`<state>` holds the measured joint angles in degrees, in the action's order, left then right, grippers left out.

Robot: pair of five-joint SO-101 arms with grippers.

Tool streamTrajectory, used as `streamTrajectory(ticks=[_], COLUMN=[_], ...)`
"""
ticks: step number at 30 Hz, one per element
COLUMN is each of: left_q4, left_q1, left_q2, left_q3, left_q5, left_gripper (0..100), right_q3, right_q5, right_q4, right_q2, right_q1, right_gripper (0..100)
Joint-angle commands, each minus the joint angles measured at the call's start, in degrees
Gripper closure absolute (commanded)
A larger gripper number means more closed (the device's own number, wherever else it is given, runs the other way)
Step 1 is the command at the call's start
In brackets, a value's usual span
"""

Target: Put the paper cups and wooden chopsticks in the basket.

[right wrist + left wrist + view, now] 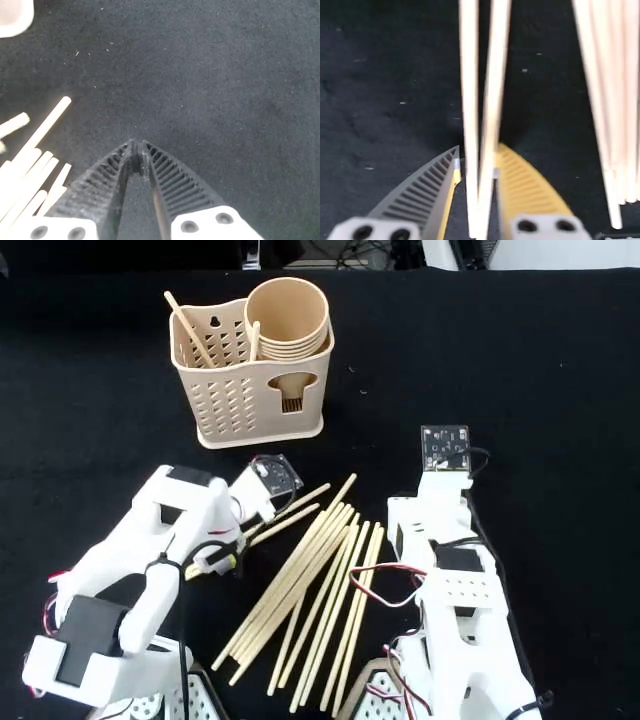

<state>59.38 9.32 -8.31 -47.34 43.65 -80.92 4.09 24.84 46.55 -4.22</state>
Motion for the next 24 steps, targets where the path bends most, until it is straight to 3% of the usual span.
streamTrajectory(ticks=[1, 13, 24], left_q4=[-0.53, 2.9, 3.25], left_q1=[-0.57, -0.4, -1.19], left_q2=[0.0, -2.02, -26.11], left_q3=[0.75, 1.01, -7.25], left_q5=[0.44, 0.44, 0.35], left_gripper=[96, 97, 97], right_q3=[0.22, 0.22, 0.22], right_q5=[0.7, 0.7, 0.7], right_q4=[-1.23, -1.23, -1.23], right_q2=[0.75, 0.75, 0.75], right_q1=[-0.35, -0.35, -0.35], right_gripper=[98.6, 97.9, 97.7])
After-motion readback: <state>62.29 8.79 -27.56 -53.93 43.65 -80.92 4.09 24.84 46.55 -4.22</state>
